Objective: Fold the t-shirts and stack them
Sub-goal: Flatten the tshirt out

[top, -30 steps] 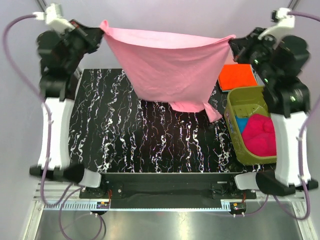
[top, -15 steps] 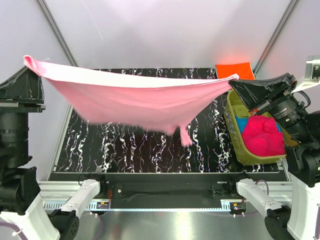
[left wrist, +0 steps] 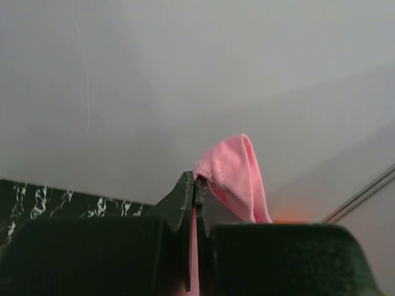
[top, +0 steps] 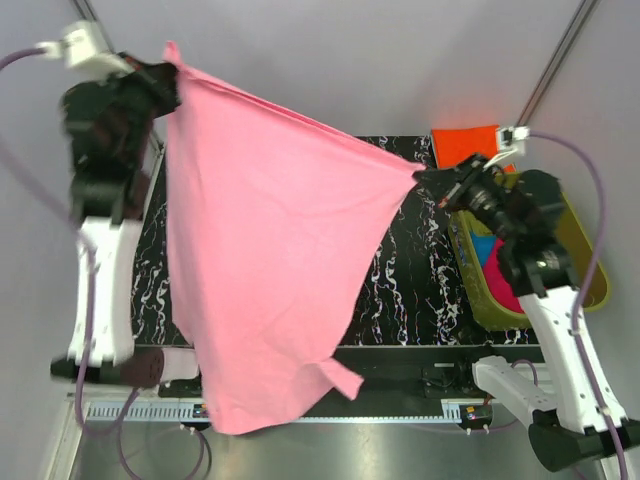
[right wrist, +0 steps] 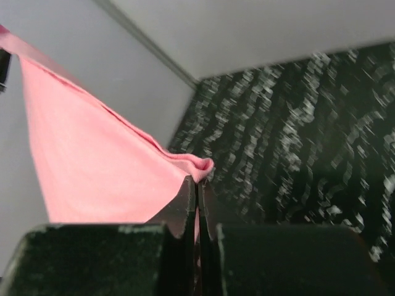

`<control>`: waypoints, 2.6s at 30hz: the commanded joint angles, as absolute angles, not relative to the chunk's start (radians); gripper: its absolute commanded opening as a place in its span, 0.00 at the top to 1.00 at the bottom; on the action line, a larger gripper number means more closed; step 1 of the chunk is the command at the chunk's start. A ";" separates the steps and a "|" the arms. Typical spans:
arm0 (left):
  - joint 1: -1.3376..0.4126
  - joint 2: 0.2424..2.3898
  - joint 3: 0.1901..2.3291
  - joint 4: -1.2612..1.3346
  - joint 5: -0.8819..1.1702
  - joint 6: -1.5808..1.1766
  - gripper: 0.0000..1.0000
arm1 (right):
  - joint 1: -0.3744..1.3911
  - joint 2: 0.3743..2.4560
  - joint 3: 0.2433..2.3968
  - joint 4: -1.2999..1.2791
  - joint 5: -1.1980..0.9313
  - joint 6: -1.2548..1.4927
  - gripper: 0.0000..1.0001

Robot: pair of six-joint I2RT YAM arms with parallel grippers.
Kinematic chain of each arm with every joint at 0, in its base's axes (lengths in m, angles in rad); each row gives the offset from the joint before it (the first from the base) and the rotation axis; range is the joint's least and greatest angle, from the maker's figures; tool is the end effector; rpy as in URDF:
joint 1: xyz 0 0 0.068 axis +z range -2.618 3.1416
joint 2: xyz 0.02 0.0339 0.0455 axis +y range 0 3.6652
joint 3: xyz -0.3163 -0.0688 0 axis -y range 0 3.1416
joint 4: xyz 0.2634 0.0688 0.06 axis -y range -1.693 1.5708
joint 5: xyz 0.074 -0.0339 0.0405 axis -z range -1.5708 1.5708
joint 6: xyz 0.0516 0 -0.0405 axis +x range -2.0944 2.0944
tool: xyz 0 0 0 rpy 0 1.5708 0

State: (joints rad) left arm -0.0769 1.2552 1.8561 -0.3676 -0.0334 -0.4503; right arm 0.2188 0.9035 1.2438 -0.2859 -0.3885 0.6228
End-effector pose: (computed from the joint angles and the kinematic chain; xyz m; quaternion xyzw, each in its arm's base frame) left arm 0.2268 -0.0157 0.6416 -0.1279 0.6067 -0.1944 0.7601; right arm 0.1657 0.0569 0.5130 -0.0019 0.6891 0.4122 0.5961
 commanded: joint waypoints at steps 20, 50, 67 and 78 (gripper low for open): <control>-0.267 2.367 2.255 -0.149 0.296 -0.311 0.40 | 0.216 1.097 0.894 -0.275 0.073 0.666 1.00; -0.262 1.912 1.264 -0.500 -0.041 -0.519 0.70 | 0.216 1.045 0.804 -0.293 0.069 0.719 1.00; -0.167 2.550 2.440 -0.660 0.293 -0.454 0.60 | 0.229 1.115 0.715 -0.117 -0.005 0.942 1.00; -0.219 1.794 1.526 -0.629 0.095 -0.489 0.41 | 0.236 1.180 0.736 -0.110 0.057 0.959 1.00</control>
